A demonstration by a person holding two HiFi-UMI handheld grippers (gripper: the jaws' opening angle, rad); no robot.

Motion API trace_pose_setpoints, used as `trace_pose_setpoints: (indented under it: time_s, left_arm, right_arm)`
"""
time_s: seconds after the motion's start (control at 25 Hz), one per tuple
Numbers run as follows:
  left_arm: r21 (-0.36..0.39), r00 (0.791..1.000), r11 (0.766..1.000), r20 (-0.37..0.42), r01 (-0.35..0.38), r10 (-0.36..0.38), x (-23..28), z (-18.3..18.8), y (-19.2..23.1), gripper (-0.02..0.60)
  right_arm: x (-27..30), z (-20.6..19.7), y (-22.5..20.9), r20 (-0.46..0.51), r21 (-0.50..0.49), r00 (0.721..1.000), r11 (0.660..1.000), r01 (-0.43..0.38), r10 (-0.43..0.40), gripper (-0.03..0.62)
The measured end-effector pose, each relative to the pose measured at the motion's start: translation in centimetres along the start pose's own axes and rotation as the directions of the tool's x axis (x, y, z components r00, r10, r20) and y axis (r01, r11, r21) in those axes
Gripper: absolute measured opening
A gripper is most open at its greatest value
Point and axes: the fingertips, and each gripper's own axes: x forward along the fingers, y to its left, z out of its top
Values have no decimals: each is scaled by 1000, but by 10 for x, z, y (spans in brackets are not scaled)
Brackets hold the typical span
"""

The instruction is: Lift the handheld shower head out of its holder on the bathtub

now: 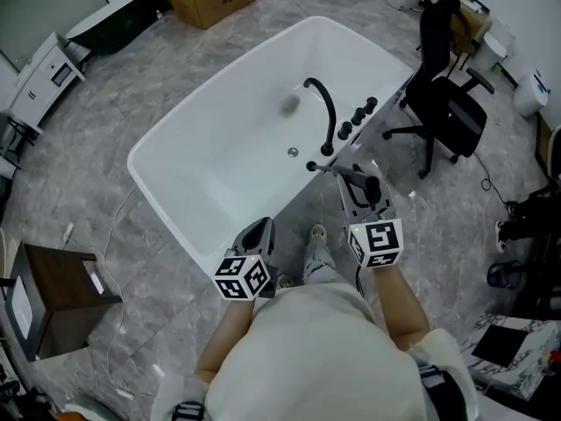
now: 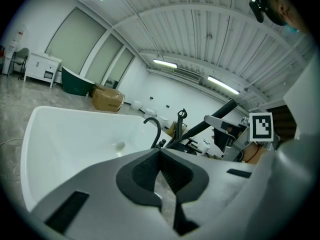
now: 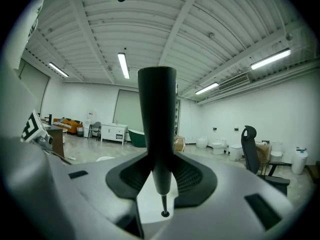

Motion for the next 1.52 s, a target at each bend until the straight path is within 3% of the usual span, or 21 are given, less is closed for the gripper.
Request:
trace_pose_setpoints:
  time_s: [0.76, 1.52]
  left_arm:
    - [14, 1000, 1000, 21, 16, -17, -19, -2, -7, 20]
    - [-4, 999, 1000, 32, 16, -16, -20, 0, -3, 20]
  right_arm:
    - [-76, 59, 12, 160, 18, 986, 999, 36, -39, 141]
    - [-77, 64, 10, 172, 48, 983, 997, 54, -61, 141]
